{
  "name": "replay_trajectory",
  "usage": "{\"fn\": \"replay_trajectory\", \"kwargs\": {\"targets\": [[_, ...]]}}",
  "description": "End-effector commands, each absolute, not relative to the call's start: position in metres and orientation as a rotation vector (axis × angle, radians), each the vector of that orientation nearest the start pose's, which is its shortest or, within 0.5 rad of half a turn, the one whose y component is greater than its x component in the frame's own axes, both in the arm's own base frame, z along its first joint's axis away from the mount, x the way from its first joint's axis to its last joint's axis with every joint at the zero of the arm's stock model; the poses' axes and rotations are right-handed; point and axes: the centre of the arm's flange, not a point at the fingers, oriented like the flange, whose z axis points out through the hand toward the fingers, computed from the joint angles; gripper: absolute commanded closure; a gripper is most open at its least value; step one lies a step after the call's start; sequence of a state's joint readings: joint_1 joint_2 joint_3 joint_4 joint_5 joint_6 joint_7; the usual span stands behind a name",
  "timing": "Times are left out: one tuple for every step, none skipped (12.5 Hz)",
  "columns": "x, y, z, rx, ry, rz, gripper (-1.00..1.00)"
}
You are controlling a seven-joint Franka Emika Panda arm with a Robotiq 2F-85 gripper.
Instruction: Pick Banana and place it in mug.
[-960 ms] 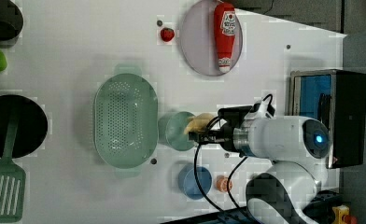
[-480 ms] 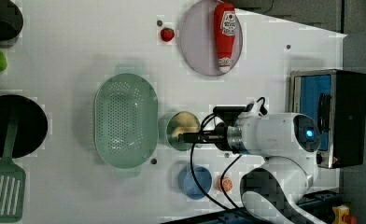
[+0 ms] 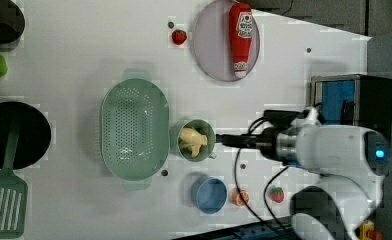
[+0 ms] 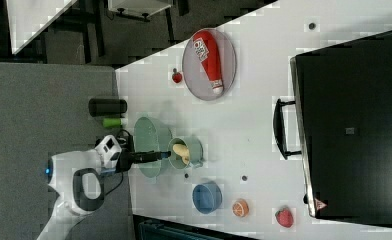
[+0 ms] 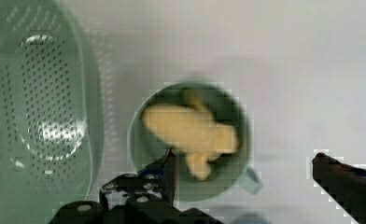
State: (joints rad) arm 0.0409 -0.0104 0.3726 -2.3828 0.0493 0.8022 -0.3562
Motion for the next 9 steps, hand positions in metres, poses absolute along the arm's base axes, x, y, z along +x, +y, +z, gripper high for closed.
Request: {"fn": "replay_trajectory", "kwargs": {"targets": [[0.483, 0.128, 0.419, -3.063, 0.371, -0.200, -1.00], [0.486, 0.102, 0.444, -3.050, 0.452, -0.211, -1.00], [0.487, 0.073, 0.468, -3.039, 0.537, -0.192, -1.00], [0.486, 0.047, 0.491, -3.026, 0.613, -0.160, -1.00], [0.483, 0.022, 0.513, -3.015, 0.683, -0.105, -1.00], [0.481, 0.000, 0.535, -2.999, 0.743, -0.056, -1.00], [0.479, -0.018, 0.556, -2.984, 0.789, -0.016, -1.00], [0.481, -0.032, 0.578, -2.971, 0.820, -0.025, -1.00], [0.483, -0.044, 0.598, -2.980, 0.843, -0.059, -1.00]]}}
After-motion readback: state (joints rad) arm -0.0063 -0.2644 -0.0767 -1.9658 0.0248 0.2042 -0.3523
